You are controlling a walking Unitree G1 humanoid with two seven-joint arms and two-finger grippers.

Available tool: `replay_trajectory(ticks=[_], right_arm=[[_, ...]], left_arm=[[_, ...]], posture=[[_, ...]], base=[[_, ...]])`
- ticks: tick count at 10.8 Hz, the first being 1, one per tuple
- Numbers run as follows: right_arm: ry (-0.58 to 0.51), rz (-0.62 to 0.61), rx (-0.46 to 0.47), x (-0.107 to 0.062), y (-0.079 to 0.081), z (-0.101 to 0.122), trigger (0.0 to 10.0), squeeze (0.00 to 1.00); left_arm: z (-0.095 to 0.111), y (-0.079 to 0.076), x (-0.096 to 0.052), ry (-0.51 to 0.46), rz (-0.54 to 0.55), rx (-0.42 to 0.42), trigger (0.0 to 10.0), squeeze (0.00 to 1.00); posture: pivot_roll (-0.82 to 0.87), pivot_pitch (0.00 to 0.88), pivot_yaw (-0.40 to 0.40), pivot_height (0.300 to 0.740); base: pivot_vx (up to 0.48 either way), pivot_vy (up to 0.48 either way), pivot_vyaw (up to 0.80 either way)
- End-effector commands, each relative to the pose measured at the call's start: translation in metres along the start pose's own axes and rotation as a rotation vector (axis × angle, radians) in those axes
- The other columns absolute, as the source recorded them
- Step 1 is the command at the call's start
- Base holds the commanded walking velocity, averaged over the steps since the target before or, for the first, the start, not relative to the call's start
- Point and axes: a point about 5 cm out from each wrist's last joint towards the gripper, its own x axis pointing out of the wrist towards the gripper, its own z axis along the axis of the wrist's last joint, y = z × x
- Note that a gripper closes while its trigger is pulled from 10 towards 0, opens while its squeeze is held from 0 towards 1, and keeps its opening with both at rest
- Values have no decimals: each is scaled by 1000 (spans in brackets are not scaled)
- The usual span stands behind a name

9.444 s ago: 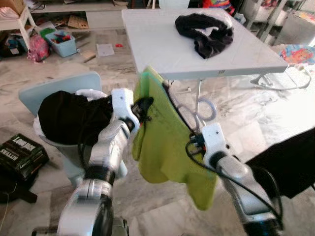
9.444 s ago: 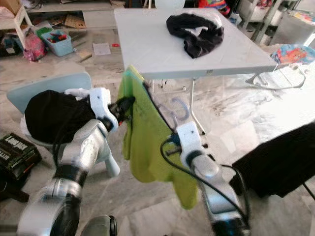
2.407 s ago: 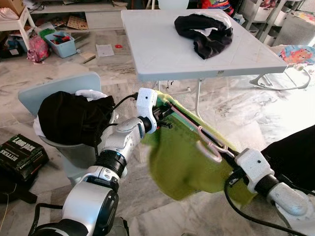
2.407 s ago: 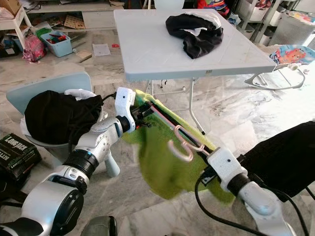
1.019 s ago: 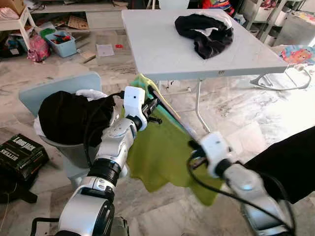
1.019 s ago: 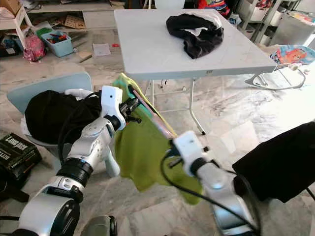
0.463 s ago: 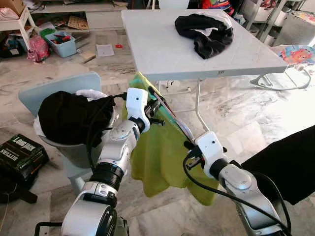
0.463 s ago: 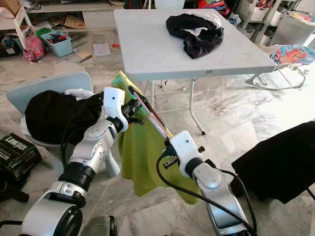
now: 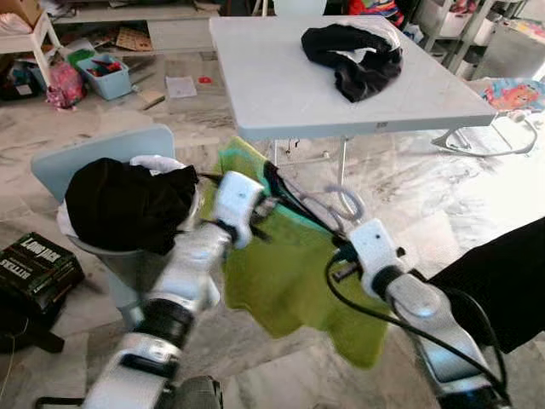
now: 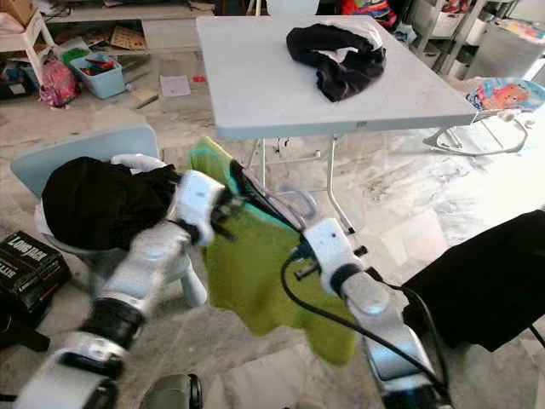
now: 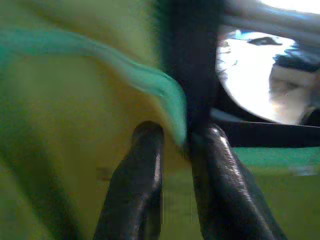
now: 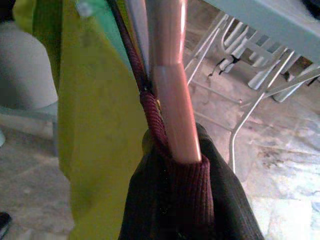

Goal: Hang hanger

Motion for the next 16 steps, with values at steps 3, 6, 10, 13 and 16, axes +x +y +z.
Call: replay_trajectory(ticks=[3, 6, 10, 13, 16], right_arm=[[4, -14, -15, -25, -20, -13, 10000, 0], [0, -30, -35, -39, -48, -18, 10000, 0], [11, -62, -134, -35, -87, -13, 10000, 0], [42, -159, -210, -29, -83, -18, 10000, 0], [4, -43, -198, -34, -60, -24, 10000, 0]], left_arm=[[8, 42, -17, -27, 168, 100, 10000, 1000], [11, 75, -48, -62, 272, 162, 10000, 1000], [5, 104, -69, -24, 415, 229, 10000, 1000], [9, 97, -61, -41, 414, 256, 10000, 0], [7, 94, -56, -34, 389, 237, 10000, 345]], posture=[[-114, 0, -46, 740], [-117, 0, -43, 740], [-114, 0, -56, 740], [-118, 0, -54, 740], [-123, 0, -49, 740]], base=[[0, 0, 0], [0, 0, 0], [0, 0, 0], [0, 0, 0], [0, 0, 0]])
